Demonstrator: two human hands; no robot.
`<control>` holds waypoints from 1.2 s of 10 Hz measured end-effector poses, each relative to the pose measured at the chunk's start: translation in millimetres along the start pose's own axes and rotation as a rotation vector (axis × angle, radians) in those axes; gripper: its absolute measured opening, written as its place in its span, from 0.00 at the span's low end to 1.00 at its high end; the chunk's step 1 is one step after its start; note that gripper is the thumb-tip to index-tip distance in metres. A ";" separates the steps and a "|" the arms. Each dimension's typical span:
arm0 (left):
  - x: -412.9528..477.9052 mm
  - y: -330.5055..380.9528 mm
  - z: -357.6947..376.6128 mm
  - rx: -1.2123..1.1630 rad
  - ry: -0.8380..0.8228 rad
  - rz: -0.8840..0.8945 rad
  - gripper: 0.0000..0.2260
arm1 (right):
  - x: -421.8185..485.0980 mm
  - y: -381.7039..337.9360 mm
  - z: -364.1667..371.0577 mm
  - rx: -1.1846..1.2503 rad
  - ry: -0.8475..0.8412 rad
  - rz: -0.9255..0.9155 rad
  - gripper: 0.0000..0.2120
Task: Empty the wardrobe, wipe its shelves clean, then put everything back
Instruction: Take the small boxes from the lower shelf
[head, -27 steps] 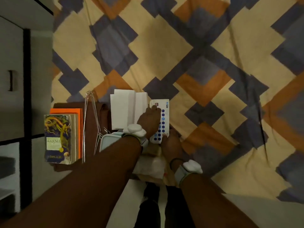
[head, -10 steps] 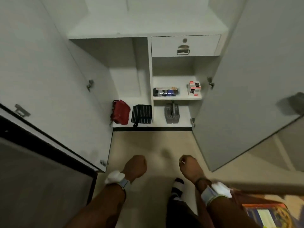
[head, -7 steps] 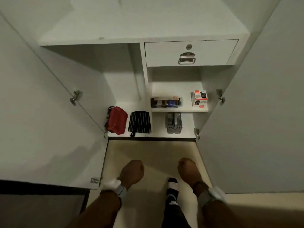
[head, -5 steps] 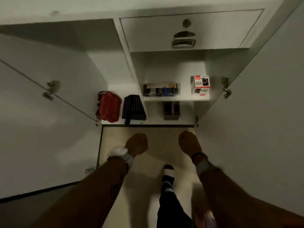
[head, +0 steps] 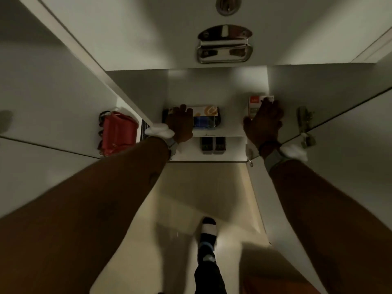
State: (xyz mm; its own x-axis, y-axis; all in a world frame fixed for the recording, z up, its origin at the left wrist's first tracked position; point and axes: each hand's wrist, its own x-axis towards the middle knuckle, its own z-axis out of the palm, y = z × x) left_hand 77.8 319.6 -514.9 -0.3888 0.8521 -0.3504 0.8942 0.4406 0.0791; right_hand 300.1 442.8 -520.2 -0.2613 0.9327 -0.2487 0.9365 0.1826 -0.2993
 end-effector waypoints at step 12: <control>-313.2 -63.5 31.5 -0.211 -0.159 -0.042 0.32 | -418.1 29.4 41.4 0.352 0.148 0.318 0.39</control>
State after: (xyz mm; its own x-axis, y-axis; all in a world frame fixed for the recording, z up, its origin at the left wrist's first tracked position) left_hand 149.7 15.8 -439.6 -0.3700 0.7843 -0.4981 0.8054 0.5380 0.2487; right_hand 427.2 45.4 -463.2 0.0844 0.9639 -0.2526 0.8221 -0.2106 -0.5290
